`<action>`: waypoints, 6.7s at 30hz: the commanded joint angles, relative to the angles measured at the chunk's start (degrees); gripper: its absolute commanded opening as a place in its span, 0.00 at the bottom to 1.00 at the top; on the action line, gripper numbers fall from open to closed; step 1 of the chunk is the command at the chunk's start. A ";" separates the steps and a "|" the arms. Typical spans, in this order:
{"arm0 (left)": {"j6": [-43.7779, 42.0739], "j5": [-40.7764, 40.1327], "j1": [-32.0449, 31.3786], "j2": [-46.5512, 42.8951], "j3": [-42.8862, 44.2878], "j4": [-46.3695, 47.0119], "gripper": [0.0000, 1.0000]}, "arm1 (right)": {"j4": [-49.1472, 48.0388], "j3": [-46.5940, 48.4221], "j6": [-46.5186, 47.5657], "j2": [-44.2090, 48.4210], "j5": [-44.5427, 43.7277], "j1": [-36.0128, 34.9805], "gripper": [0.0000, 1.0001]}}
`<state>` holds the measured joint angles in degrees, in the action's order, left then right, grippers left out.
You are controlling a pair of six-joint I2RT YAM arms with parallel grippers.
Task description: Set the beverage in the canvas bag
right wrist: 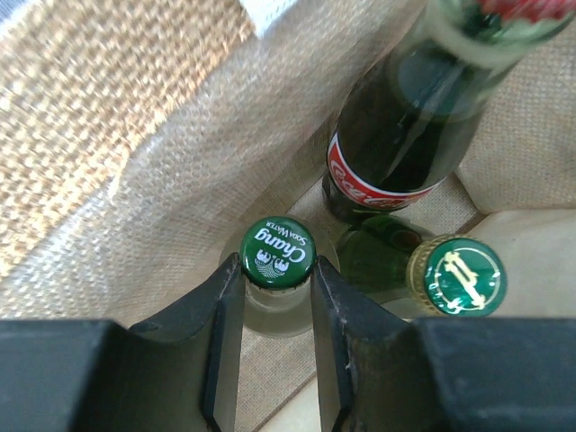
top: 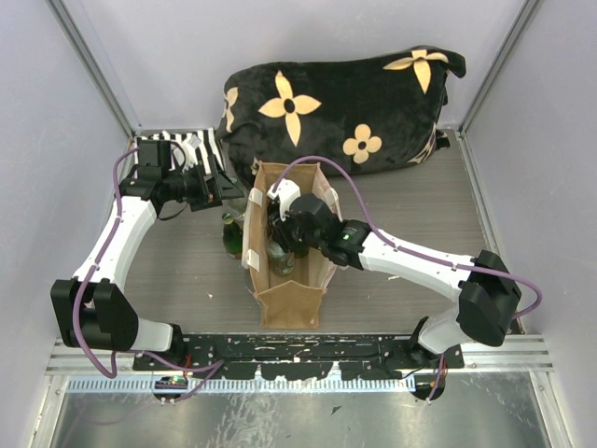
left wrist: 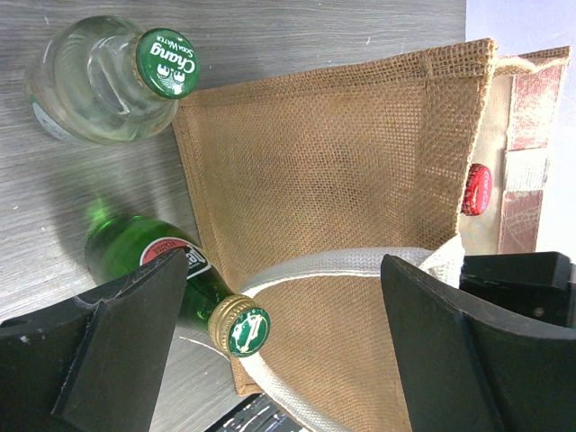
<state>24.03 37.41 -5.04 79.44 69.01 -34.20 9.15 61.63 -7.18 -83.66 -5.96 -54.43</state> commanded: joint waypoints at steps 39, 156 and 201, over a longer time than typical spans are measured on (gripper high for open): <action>-11.38 -1.61 -0.05 -3.29 1.53 -7.29 0.95 | -7.37 -0.58 1.63 9.23 -9.33 -1.46 0.76; -28.19 -14.66 -14.40 19.14 73.83 -42.59 0.00 | 27.50 8.49 -19.33 17.88 -24.31 14.42 1.00; -29.37 -6.91 -33.46 11.74 54.65 -29.99 0.00 | 31.90 8.42 -22.48 19.84 -26.74 14.92 1.00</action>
<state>-2.57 28.82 -37.04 94.19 127.07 -70.50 39.44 68.66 -28.88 -66.19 -30.11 -39.88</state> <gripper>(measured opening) 0.346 0.999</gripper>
